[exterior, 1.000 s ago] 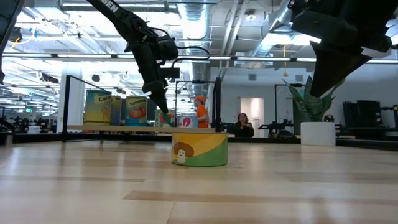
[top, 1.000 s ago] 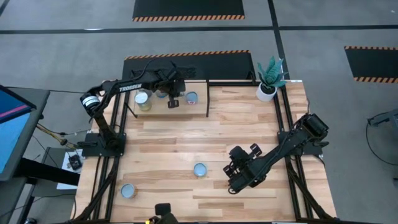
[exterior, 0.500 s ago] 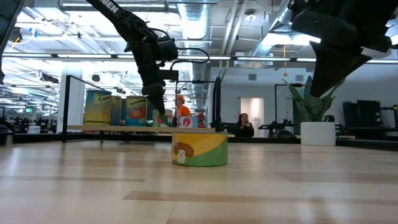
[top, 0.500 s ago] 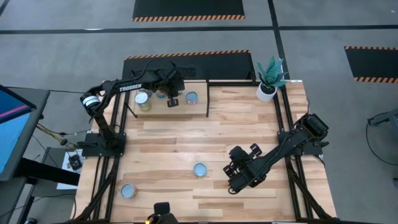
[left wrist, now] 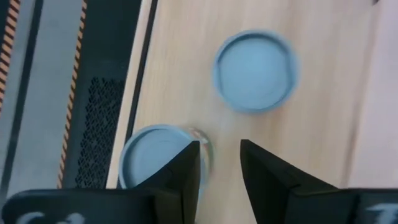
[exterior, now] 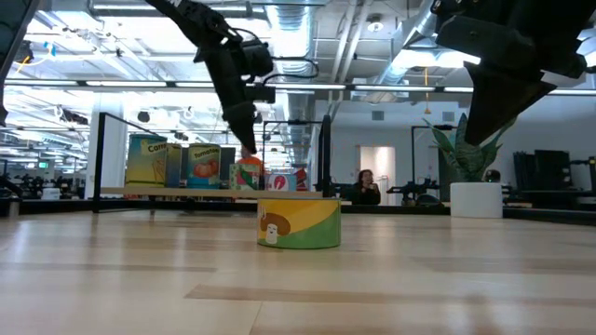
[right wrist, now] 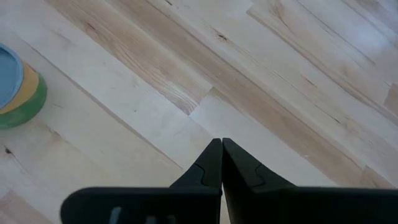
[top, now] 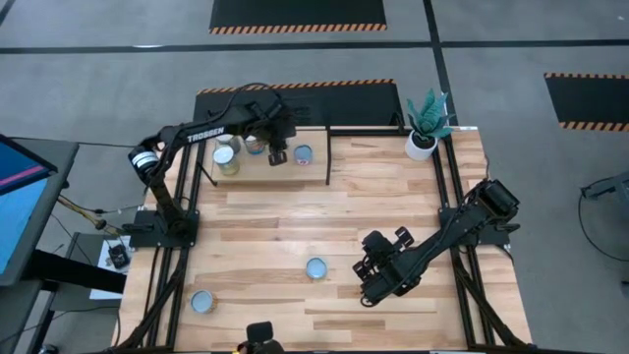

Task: Pick and place cans onto a shelf
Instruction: Adjust the tuna can on the shelf

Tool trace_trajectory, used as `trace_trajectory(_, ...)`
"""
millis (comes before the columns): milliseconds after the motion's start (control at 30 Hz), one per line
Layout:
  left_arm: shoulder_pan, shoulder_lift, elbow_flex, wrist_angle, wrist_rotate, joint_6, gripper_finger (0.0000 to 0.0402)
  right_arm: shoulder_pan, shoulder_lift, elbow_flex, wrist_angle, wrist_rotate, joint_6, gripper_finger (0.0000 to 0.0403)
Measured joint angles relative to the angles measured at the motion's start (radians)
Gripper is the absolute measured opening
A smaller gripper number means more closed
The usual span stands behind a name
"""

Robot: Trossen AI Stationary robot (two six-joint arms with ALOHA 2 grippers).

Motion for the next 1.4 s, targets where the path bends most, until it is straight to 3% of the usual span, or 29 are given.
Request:
trace_trajectory(100, -0.024, -0.002, 0.028, -0.024, 0.007, -0.040, 0.0105, 0.000, 0.000, 0.000, 0.000, 0.000, 0.000, 0.0024)
trace_trajectory(300, -0.093, 0.003, -0.003, -0.054, 0.169, -0.037, 0.0103, 0.000, 0.000, 0.000, 0.000, 0.000, 0.000, 0.0024)
trace_trajectory(467, -0.147, 0.003, -0.038, -0.023, 0.153, 0.037, 0.0103, 0.000, 0.000, 0.000, 0.001, 0.000, 0.000, 0.0024)
trace_trajectory(800, -0.172, 0.004, -0.166, 0.242, 0.148, 0.049, 0.0103, 0.000, 0.000, 0.000, 0.004, -0.001, -0.001, 0.0024)
trace_trajectory(1400, -0.150, 0.077, -0.186, 0.276, 0.126, 0.065, 0.0103, 0.004, 0.001, 0.000, 0.012, -0.002, -0.005, 0.0024)
